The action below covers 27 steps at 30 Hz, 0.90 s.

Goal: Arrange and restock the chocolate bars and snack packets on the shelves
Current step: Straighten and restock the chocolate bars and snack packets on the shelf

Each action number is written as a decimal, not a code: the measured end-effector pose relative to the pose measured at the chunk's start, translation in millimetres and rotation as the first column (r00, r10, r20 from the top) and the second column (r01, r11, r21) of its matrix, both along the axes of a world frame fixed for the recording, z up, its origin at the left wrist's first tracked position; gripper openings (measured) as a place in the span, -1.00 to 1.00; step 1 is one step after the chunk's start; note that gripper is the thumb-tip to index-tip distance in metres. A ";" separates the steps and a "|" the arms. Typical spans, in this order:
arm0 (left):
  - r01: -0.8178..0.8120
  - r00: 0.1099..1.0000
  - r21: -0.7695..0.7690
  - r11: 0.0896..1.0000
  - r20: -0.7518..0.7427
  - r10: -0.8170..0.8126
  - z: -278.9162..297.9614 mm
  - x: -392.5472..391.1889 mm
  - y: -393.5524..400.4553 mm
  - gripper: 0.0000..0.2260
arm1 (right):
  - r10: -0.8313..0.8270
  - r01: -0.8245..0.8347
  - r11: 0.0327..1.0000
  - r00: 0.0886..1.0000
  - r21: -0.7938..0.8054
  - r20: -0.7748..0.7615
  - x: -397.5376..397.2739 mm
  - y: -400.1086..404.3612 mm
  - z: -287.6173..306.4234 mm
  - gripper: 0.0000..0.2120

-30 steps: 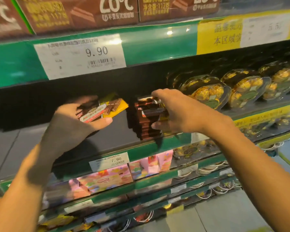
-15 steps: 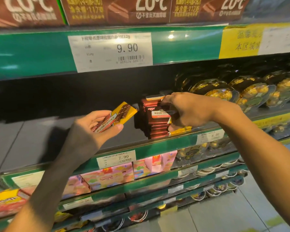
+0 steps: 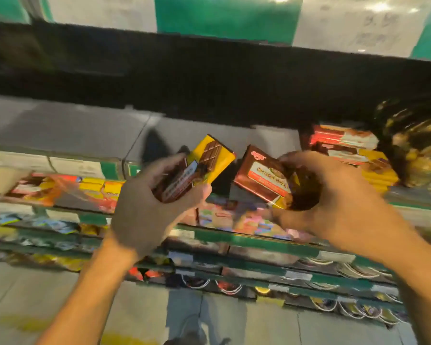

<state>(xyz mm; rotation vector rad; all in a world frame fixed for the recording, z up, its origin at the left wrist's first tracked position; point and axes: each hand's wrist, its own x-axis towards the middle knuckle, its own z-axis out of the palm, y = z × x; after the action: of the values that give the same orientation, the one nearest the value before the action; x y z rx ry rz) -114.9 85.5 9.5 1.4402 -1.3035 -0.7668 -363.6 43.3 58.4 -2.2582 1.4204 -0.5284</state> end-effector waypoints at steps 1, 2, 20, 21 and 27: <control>-0.072 0.997 0.013 0.997 -0.026 0.072 -7.8 8.2 15.3 -0.50 | 0.030 -0.032 0.999 0.998 0.044 0.051 12.4 4.0 -9.5 -0.24; -0.142 0.988 0.034 0.989 -0.057 0.144 -15.9 15.4 31.0 -0.53 | 0.061 -0.069 0.994 0.993 0.085 0.099 25.5 7.5 -19.4 -0.23; -0.673 0.478 0.393 0.626 -0.415 0.774 -127.7 179.3 286.9 -0.88 | 0.219 -0.566 0.552 0.807 0.612 0.549 295.1 130.9 -157.6 -0.85; -0.693 0.445 0.405 0.596 -0.410 0.796 -132.5 196.0 299.0 -0.88 | 0.207 -0.560 0.552 0.809 0.617 0.550 313.9 140.1 -160.5 -0.85; -0.750 0.337 0.450 0.485 -0.371 0.865 -147.5 290.7 361.4 -0.89 | 0.162 -0.507 0.556 0.844 0.659 0.512 423.2 188.1 -181.1 -0.84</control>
<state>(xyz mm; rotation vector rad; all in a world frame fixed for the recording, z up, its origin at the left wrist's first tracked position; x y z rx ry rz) 175.8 446.9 -138.0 1.6059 0.0811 -0.5289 59.5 231.4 -122.7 -1.5085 0.7219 -0.1496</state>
